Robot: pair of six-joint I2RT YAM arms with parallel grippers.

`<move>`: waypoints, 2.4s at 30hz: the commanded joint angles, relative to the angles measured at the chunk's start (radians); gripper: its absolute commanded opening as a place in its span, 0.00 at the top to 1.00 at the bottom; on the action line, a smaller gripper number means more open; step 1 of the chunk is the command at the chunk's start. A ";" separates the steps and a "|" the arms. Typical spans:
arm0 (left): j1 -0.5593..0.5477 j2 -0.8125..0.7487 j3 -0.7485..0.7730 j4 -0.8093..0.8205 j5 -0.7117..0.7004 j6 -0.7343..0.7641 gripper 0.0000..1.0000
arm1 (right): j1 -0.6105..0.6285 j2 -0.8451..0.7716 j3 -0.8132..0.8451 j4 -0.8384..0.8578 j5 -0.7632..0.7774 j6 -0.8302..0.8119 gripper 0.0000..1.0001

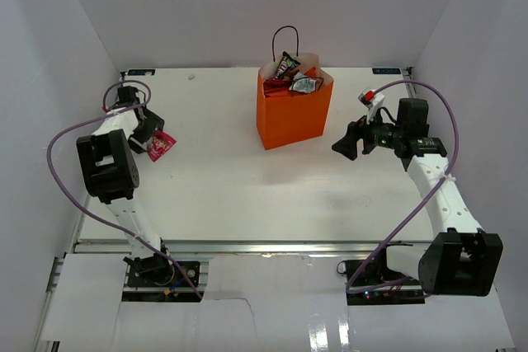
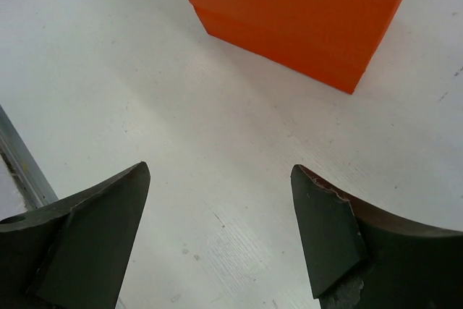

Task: Place the snacks into the paper bag

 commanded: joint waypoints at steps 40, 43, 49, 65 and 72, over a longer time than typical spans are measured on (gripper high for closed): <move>-0.431 -0.347 -0.584 0.313 0.922 -0.155 0.73 | 0.998 0.058 -0.244 0.549 0.361 -1.007 0.10; -0.467 -0.353 -0.585 0.313 0.935 -0.177 0.73 | 1.033 0.102 -0.224 0.521 0.338 -1.087 0.09; -0.526 -0.349 -0.590 0.312 0.967 -0.198 0.73 | 1.038 0.168 -0.157 0.445 0.346 -1.199 0.03; -0.609 -0.379 -0.588 0.273 1.022 -0.189 0.72 | 1.038 0.294 -0.137 0.395 0.427 -1.342 0.21; -0.627 -0.427 -0.596 0.256 1.033 -0.194 0.72 | 1.027 0.331 -0.112 0.400 0.475 -1.363 0.42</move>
